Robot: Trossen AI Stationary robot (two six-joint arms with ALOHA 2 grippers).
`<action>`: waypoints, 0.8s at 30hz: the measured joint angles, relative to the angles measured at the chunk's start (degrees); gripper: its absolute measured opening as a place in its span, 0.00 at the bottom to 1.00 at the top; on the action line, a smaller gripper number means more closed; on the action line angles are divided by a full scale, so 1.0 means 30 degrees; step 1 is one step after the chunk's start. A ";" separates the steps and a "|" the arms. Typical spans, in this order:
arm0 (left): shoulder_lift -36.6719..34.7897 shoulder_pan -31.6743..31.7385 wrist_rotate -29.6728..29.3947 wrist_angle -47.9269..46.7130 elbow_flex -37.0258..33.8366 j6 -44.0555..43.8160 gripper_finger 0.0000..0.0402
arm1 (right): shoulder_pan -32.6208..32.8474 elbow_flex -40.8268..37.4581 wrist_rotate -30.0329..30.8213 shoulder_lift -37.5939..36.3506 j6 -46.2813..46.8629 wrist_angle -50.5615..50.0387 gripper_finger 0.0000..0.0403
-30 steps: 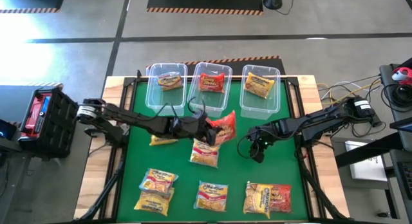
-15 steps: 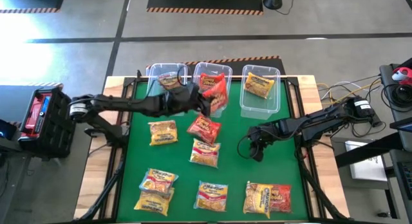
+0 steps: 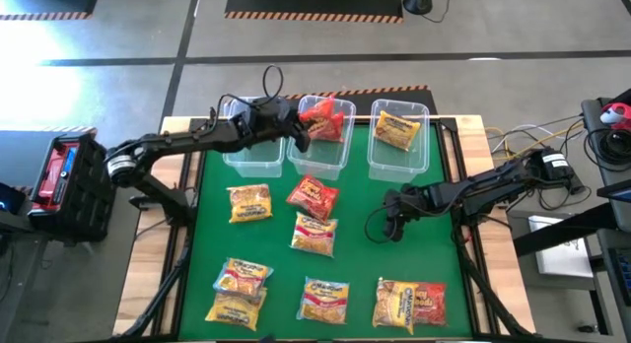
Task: Sort Maruchan noodles
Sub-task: Put the top right orange noodle pack into the top center transparent bin
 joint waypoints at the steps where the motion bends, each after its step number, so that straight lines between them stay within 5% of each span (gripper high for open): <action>1: 0.0042 0.0041 0.0048 -0.0001 0.0000 0.0842 0.19 | 0.0000 -0.0093 0.0251 0.0001 0.0121 -0.0001 0.25; 11: 0.1776 0.0361 0.2055 0.0434 0.0000 0.4140 0.19 | -0.0007 -0.0216 0.1326 0.0001 0.1950 0.0007 0.25; 24: 0.4034 0.1135 0.3024 0.1991 0.0000 0.3902 0.19 | -0.0007 -0.0216 0.1331 0.0001 0.3330 0.0108 0.25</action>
